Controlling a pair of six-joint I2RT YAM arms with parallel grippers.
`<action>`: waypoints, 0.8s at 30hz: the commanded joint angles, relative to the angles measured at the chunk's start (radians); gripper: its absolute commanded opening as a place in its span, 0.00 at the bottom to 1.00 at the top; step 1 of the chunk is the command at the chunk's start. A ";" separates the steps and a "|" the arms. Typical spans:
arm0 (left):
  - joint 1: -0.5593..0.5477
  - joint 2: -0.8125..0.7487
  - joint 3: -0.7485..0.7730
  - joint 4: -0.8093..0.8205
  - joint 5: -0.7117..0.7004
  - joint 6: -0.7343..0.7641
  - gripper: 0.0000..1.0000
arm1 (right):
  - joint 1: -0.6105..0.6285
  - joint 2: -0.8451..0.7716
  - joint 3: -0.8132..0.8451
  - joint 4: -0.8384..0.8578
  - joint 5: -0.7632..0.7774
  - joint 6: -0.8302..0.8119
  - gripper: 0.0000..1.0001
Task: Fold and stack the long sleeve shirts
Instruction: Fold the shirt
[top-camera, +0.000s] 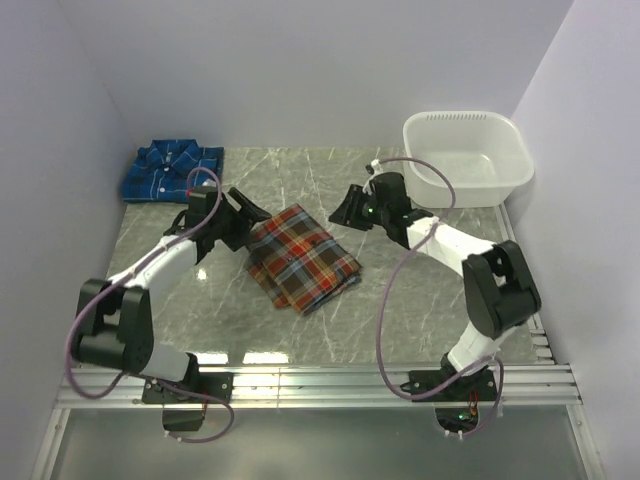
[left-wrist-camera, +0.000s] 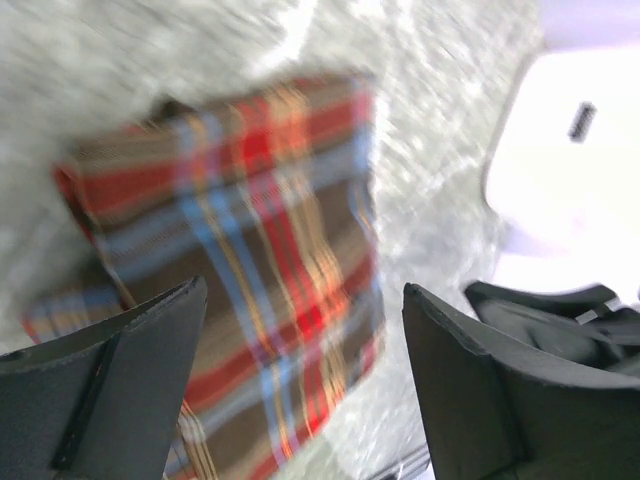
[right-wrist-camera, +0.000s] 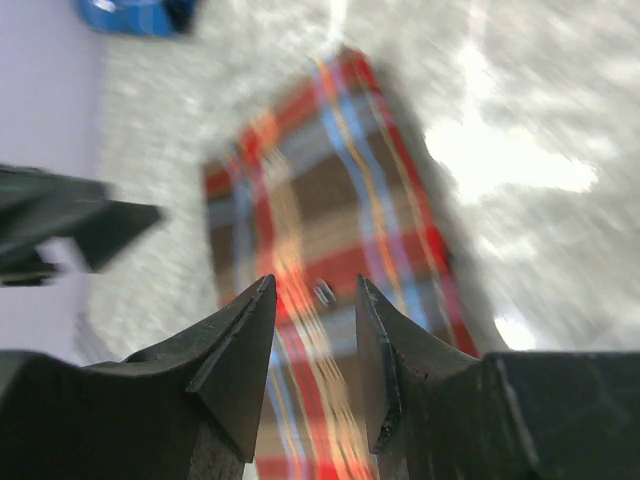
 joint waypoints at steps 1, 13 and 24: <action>-0.053 -0.083 -0.056 -0.096 -0.043 0.039 0.85 | -0.006 -0.070 -0.079 -0.226 0.103 -0.118 0.45; -0.176 0.078 -0.101 -0.095 -0.126 0.048 0.75 | 0.017 -0.150 -0.257 -0.303 0.053 -0.182 0.43; -0.173 0.477 0.450 -0.248 -0.178 0.321 0.73 | 0.421 -0.066 -0.221 -0.164 -0.061 -0.008 0.37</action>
